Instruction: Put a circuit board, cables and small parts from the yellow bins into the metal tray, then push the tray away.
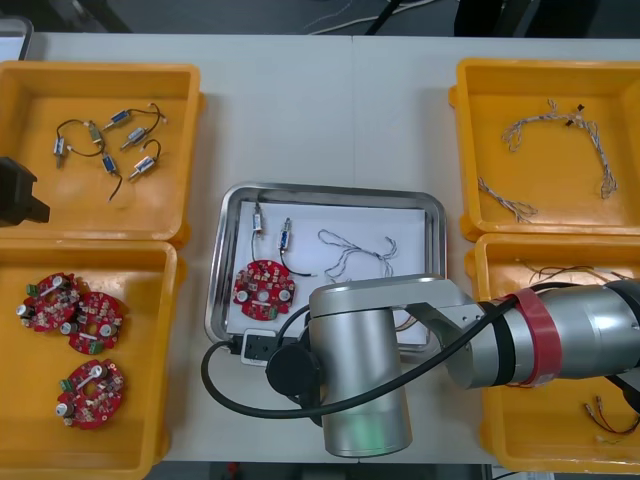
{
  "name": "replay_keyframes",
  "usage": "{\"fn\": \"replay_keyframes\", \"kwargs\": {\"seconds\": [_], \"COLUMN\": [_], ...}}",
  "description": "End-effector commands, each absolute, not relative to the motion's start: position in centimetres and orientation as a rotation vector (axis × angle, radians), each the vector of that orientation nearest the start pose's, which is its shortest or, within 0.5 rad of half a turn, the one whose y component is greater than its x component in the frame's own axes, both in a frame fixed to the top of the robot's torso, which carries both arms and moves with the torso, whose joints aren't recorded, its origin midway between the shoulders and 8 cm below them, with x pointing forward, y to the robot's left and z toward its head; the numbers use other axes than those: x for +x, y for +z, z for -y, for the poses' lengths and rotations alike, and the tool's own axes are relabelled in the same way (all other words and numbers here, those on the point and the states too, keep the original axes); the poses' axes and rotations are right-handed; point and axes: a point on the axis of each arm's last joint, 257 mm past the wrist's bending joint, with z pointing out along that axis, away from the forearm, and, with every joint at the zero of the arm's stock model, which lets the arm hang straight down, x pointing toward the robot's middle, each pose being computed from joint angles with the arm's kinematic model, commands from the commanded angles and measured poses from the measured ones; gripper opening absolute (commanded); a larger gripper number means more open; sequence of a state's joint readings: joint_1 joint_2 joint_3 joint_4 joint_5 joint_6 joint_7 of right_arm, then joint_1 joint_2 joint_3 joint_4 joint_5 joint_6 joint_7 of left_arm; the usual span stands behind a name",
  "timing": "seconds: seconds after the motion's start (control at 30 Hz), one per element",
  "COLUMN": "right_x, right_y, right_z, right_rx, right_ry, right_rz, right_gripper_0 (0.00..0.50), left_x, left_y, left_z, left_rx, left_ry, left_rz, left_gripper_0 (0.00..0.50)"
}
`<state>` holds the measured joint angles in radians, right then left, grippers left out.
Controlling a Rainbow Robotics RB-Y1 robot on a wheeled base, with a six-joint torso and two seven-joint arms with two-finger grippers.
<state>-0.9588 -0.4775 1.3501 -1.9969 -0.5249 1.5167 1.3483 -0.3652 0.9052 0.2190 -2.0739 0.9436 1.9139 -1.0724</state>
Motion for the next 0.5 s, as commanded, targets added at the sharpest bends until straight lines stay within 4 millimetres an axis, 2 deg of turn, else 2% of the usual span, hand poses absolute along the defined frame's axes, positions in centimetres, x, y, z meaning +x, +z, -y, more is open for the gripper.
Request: {"fn": "replay_keyframes", "kwargs": {"seconds": [0.03,0.5], "right_x": [33.96,34.71], "right_y": [-30.44,-30.06], "right_z": [-1.74,-1.38], "right_rx": [-1.897,-1.883], "right_ry": [-0.337,-0.359], "right_rz": [-1.908,-1.904], "right_gripper_0": [0.000,0.000], "left_x": [40.71,40.71], "left_y": [-10.26,-10.26], "left_z": [-37.77,-37.77], "left_rx": [-0.074,-0.074], "left_ry": [0.047,0.047], "left_rz": [-2.621,-2.621], "left_gripper_0": [0.500,0.500]}}
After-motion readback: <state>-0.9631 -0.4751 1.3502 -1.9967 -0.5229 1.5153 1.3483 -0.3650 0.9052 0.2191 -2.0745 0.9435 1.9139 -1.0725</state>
